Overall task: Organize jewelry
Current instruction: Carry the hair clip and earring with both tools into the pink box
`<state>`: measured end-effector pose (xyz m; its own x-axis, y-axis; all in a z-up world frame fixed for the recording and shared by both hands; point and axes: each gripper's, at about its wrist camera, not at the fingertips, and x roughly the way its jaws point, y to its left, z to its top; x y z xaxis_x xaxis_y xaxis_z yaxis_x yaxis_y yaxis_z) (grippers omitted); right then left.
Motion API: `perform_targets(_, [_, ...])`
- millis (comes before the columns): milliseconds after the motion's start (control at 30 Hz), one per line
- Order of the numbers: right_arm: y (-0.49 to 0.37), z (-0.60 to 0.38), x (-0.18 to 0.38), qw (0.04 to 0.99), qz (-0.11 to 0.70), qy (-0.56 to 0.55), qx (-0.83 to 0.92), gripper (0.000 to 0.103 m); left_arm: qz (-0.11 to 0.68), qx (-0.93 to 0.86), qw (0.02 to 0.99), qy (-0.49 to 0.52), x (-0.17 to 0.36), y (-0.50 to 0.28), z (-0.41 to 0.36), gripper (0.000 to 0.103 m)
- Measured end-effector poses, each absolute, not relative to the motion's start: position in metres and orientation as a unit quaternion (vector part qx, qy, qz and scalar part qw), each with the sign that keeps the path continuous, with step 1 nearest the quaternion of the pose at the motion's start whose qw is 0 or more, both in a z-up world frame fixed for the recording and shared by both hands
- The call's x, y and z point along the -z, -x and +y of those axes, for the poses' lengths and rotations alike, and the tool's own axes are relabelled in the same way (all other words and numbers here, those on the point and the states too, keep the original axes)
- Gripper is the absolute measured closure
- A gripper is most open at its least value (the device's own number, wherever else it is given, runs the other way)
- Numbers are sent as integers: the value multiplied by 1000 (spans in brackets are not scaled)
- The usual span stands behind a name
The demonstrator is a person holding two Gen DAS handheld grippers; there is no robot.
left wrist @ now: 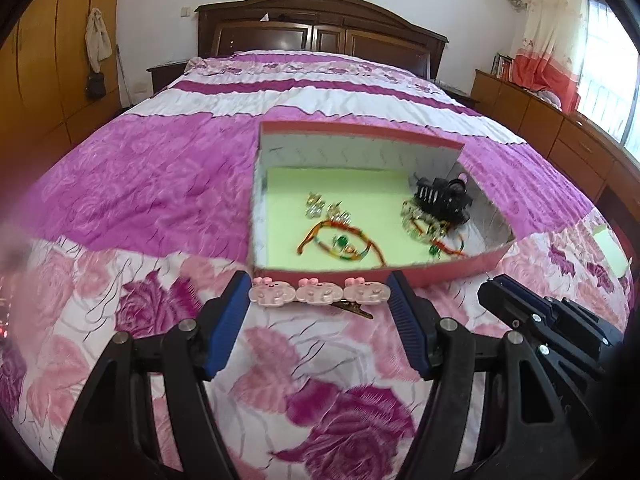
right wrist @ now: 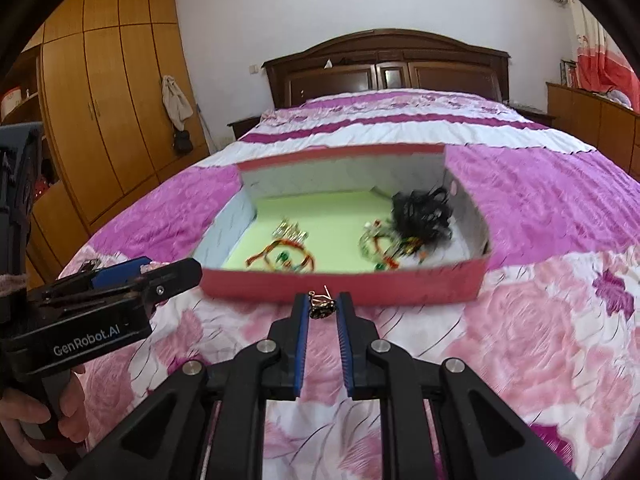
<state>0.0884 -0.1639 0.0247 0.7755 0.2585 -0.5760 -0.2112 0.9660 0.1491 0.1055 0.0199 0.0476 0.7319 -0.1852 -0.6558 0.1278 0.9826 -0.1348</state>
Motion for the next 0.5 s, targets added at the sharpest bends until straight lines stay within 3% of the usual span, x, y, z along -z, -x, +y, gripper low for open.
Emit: perform_targets(500, [-151, -200, -21, 948, 309, -21, -79, 87, 357, 82, 929, 44, -34, -159, -4, 41])
